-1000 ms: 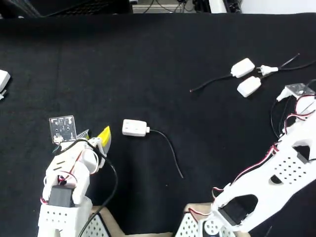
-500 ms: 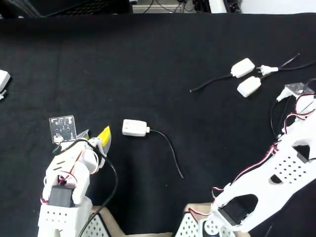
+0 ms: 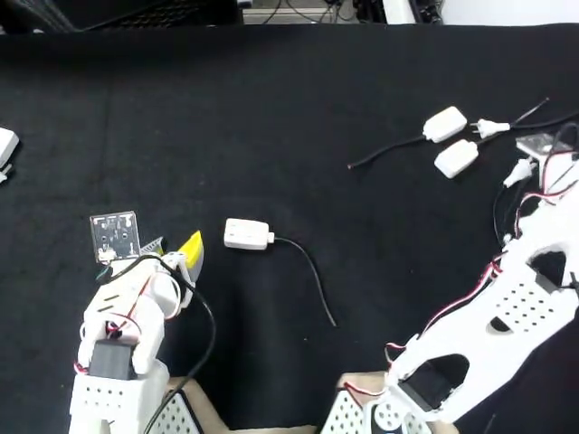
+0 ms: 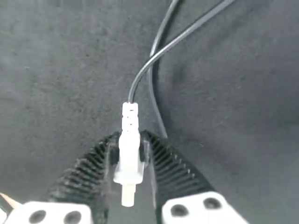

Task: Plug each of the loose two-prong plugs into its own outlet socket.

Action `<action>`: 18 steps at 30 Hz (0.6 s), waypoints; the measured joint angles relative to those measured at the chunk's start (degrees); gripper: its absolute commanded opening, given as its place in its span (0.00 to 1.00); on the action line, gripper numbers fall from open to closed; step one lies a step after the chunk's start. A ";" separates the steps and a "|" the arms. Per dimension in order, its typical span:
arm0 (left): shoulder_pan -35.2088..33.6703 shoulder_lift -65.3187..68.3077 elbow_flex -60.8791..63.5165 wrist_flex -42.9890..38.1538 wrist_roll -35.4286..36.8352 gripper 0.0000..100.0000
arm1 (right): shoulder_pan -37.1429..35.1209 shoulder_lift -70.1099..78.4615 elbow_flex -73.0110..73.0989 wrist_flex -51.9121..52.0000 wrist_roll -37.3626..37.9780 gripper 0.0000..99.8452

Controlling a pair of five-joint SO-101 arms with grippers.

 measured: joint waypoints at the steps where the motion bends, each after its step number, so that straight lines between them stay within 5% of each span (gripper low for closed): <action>1: 0.00 0.00 0.00 0.00 0.00 0.22 | -0.35 -1.14 -0.09 0.35 0.00 0.01; 8: 0.00 0.00 0.00 0.00 0.00 0.22 | -5.71 -7.12 6.59 0.70 2.81 0.01; 18: 0.00 0.00 0.00 0.00 0.00 0.22 | -25.23 -22.77 24.26 0.70 4.84 0.01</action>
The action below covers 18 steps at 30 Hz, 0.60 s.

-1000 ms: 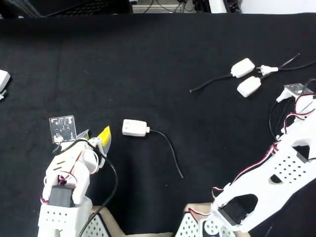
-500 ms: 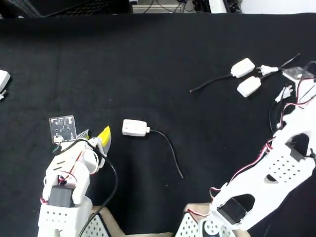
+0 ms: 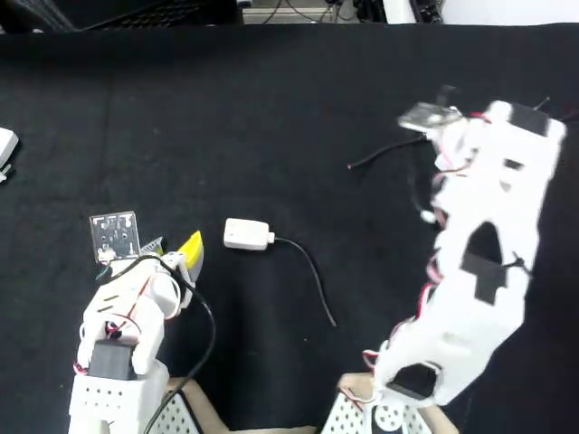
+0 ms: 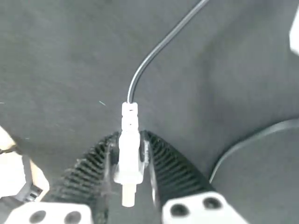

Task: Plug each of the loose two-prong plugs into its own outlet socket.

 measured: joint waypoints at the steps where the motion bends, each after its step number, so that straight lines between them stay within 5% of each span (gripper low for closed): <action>1: 0.00 0.00 0.00 0.00 0.00 0.22 | -2.46 -2.20 1.41 0.00 0.00 0.01; 18: 0.00 0.00 0.00 -0.35 0.00 0.22 | -40.79 -21.54 6.77 0.09 -17.41 0.01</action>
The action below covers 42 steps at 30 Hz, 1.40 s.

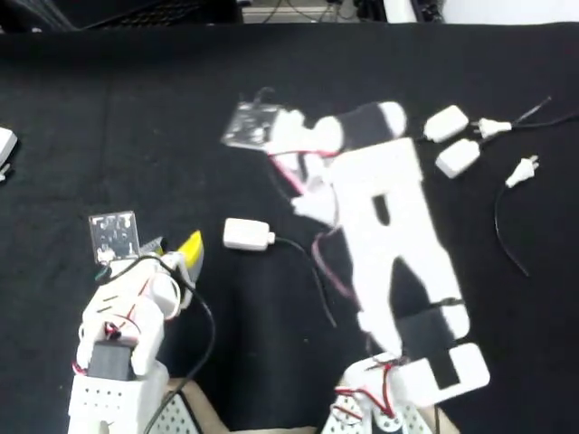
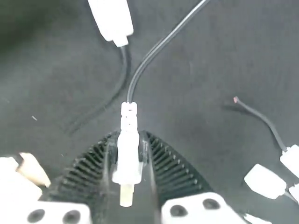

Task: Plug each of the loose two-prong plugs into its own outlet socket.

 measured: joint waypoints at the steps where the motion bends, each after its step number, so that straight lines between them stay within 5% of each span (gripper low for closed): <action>1: 0.00 0.00 0.00 -0.44 0.00 0.22 | -1.58 -0.44 0.00 0.00 -1.67 0.01; 10: 0.35 0.00 0.00 -13.10 0.00 0.22 | -10.81 -2.37 0.18 0.18 -12.31 0.01; 15: 5.98 0.00 0.00 -20.92 0.00 0.22 | -11.69 -2.37 0.18 -1.85 -15.91 0.01; 19: 10.37 0.00 0.00 -21.98 0.00 0.22 | -11.69 -2.37 0.18 -3.34 -16.44 0.01; 42: 10.37 2.73 0.18 -22.15 0.00 0.22 | -18.81 -7.56 2.81 -3.96 -19.69 0.01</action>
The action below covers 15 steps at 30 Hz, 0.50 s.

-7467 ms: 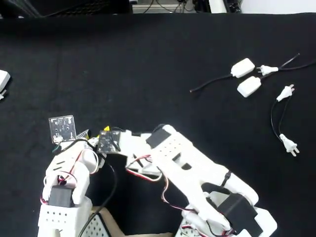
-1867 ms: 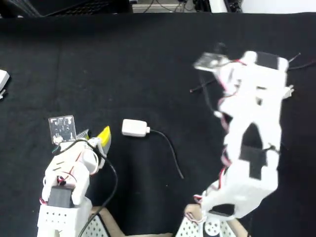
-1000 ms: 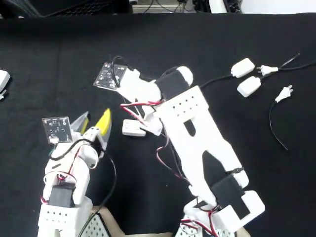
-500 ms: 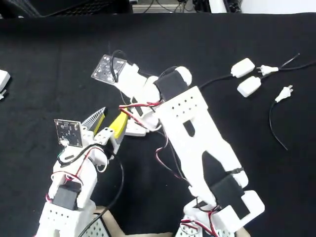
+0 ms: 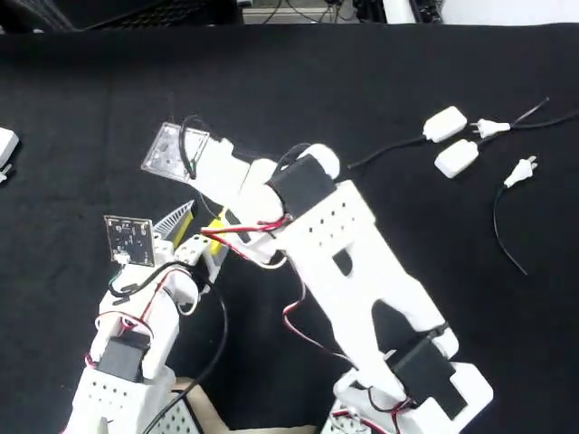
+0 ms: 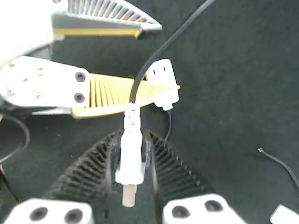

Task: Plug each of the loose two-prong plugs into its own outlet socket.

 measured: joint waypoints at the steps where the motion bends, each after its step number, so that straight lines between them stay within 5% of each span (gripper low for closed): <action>1: 0.00 0.00 0.00 0.00 0.00 0.22 | 0.00 0.00 0.97 -0.53 0.00 0.01; 15: -0.26 0.09 0.00 0.00 0.00 0.22 | 0.00 -0.09 15.30 -13.89 0.00 0.01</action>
